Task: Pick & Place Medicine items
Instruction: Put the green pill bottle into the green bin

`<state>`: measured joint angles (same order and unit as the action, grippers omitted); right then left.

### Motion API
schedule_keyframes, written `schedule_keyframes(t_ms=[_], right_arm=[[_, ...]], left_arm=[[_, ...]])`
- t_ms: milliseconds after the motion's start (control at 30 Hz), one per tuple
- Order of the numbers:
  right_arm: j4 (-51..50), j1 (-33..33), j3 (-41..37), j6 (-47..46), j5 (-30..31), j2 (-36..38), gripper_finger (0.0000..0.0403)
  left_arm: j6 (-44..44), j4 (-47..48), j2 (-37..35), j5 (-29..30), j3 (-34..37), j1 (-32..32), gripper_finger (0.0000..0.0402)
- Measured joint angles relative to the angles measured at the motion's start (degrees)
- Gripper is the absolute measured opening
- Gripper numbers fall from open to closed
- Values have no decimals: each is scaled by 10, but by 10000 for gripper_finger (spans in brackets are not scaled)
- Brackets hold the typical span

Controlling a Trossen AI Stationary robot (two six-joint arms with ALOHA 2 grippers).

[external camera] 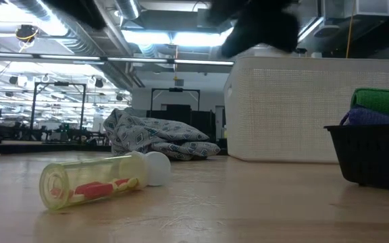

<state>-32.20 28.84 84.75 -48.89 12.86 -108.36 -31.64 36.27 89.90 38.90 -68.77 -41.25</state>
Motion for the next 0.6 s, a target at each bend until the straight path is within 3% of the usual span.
schedule_keyframes(t_ms=[167,367,600], right_arm=[[72,-33,0,7,-44,-53,191],[78,-58,0,0,-59,-89,191],[109,-68,0,-1,-68,-96,191]], left_arm=[[-38,18,-38,89,0,-63,185],[-113,63,-51,184,0,-139,184],[-152,79,-51,222,0,-169,184]])
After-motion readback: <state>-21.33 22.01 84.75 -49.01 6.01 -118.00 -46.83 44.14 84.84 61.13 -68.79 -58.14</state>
